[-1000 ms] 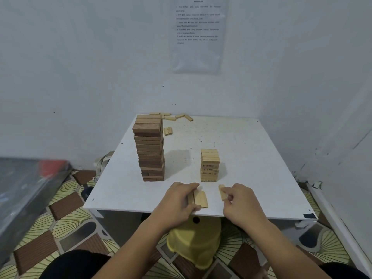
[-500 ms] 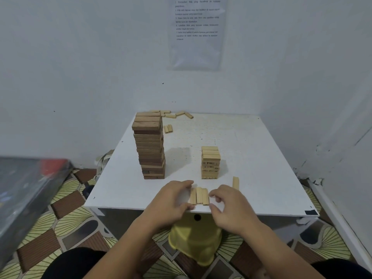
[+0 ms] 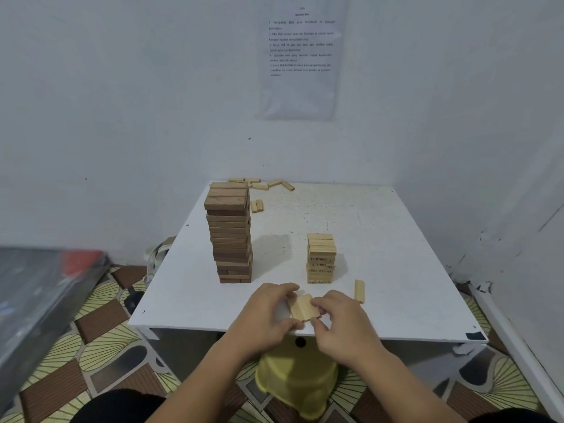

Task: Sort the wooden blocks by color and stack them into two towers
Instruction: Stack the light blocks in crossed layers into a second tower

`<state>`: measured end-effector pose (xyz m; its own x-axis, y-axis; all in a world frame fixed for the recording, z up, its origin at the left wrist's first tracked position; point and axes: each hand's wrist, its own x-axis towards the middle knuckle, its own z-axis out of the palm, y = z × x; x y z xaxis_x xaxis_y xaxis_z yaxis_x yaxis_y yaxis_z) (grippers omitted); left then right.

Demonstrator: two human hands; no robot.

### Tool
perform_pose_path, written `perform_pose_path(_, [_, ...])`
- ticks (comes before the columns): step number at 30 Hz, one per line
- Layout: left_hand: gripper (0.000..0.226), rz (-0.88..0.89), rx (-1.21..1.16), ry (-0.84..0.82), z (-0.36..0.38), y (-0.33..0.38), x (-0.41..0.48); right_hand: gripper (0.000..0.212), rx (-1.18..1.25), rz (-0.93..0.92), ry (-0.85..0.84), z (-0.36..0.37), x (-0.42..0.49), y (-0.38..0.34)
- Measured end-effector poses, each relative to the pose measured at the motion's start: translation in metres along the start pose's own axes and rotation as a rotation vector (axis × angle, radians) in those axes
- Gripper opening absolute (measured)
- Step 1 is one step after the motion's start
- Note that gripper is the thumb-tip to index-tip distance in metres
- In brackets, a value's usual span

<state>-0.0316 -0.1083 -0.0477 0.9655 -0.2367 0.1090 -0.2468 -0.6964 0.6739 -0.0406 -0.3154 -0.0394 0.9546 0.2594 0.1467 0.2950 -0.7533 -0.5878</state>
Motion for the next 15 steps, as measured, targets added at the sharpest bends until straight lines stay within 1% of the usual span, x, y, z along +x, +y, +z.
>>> perform_pose_path(4, [0.078, -0.058, -0.031, 0.051, 0.004, 0.006, -0.002, 0.052, 0.017, 0.002, -0.022, -0.001, -0.003, 0.002])
perform_pose_path(8, [0.088, -0.095, -0.111, 0.022, -0.002, 0.006, -0.007, 0.056, 0.015, -0.010, -0.045, -0.003, -0.005, 0.003])
perform_pose_path(9, [0.085, -0.110, -0.133, 0.020, -0.005, 0.004, -0.009, 0.056, 0.013, -0.005, -0.034, -0.003, -0.006, 0.003])
perform_pose_path(12, [0.068, -0.114, -0.145, 0.029, -0.012, -0.002, -0.014, 0.057, -0.024, 0.004, 0.019, 0.002, -0.007, -0.001])
perform_pose_path(15, [0.055, -0.096, -0.164, 0.043, -0.013, -0.006, -0.017, 0.063, -0.167, 0.020, 0.038, 0.013, -0.006, -0.012])
